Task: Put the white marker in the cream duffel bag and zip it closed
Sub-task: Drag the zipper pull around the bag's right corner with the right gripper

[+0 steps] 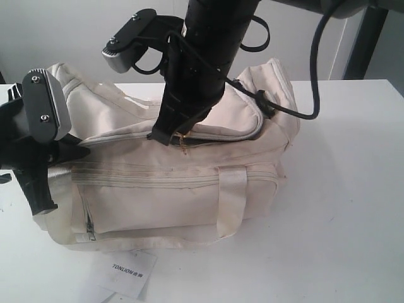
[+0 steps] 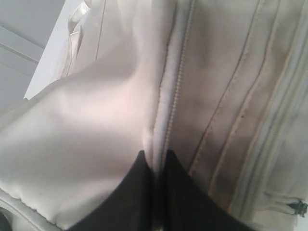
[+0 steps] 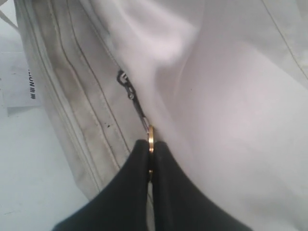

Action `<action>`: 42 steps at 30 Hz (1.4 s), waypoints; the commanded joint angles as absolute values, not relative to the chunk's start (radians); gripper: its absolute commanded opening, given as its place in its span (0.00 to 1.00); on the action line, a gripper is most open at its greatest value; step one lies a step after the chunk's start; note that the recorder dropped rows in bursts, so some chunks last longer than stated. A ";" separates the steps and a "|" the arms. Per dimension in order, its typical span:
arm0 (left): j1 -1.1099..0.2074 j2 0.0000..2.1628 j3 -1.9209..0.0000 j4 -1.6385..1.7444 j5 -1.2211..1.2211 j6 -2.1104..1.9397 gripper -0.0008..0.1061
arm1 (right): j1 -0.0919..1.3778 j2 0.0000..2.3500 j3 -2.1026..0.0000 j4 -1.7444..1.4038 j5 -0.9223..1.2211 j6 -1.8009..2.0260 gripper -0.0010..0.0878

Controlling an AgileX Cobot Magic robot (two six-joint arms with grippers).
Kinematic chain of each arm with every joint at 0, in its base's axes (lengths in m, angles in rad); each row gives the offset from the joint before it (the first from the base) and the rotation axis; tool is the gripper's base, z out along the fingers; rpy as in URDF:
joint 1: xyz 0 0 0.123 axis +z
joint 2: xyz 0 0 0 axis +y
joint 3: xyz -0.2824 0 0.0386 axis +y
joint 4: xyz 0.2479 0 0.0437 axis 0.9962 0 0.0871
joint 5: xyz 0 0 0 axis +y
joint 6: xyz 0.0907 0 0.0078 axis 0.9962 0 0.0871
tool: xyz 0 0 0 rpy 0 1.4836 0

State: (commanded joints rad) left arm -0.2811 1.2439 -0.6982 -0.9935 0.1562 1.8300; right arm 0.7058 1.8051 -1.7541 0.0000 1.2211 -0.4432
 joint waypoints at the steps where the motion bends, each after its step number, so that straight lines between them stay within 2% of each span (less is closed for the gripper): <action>1: -0.281 1.244 -0.698 -0.994 0.156 1.830 0.01 | 0.706 1.805 -1.754 0.000 1.221 -0.443 0.01; 25: -0.281 1.244 -0.698 -0.994 0.150 1.828 0.01 | 0.674 1.791 -1.707 0.000 1.221 -0.439 0.01; 42: -0.281 1.244 -0.698 -0.994 0.146 1.809 0.01 | 0.597 1.731 -1.685 0.000 1.221 -0.441 0.01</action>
State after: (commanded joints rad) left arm -0.2811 1.2439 -0.6982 -0.9935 0.1455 1.8094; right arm 0.5974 1.7308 -1.6849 0.0000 1.2211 -0.4412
